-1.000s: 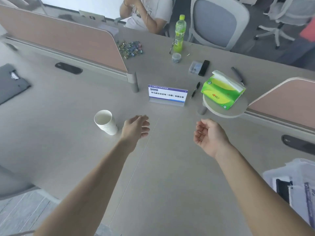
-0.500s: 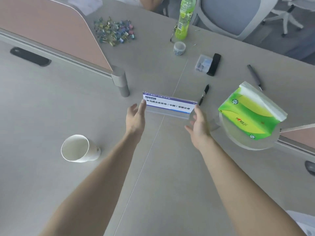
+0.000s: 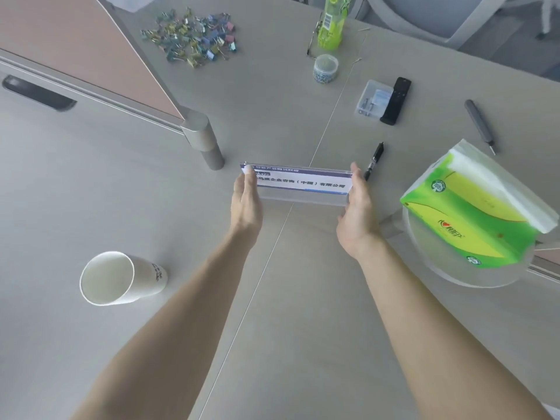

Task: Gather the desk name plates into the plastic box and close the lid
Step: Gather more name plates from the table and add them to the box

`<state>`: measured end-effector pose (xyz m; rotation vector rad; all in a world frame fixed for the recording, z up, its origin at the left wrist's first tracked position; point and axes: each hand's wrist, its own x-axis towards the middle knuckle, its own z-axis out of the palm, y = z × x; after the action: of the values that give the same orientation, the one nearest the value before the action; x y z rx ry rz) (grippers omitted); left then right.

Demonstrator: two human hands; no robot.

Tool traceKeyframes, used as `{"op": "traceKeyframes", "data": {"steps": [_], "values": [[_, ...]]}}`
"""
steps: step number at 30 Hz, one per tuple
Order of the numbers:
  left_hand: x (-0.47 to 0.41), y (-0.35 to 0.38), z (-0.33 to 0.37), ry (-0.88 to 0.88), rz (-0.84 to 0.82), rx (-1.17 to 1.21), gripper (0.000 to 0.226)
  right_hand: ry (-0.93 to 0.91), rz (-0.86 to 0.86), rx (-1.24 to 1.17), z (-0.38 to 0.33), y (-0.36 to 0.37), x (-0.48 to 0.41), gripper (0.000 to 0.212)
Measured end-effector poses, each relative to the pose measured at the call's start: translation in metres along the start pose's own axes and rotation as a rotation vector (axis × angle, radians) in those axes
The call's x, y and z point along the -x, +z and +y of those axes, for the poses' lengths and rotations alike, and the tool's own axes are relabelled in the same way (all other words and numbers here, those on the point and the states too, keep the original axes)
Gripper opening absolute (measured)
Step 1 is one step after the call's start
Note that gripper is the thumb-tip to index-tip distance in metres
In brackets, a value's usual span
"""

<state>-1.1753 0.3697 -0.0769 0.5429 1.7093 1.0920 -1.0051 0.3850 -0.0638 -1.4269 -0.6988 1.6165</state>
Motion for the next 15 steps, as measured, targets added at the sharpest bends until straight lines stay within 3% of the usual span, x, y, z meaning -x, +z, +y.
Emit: {"op": "traceKeyframes", "data": {"steps": [2,8,13,15], "values": [[0.01,-0.005,0.008,-0.018,0.011,0.05,0.046,-0.038,-0.008,0.015,-0.01,0.003,0.015,0.069],[0.061,-0.036,0.037,-0.011,0.006,0.241,0.072,-0.096,-0.072,0.068,-0.044,0.015,0.084,0.058],[0.099,-0.075,0.053,0.011,0.023,0.317,0.041,-0.105,-0.159,0.137,-0.067,0.024,0.143,0.06],[0.117,-0.089,0.06,-0.017,0.049,0.322,0.043,-0.113,-0.206,0.179,-0.07,0.031,0.166,0.06]]}}
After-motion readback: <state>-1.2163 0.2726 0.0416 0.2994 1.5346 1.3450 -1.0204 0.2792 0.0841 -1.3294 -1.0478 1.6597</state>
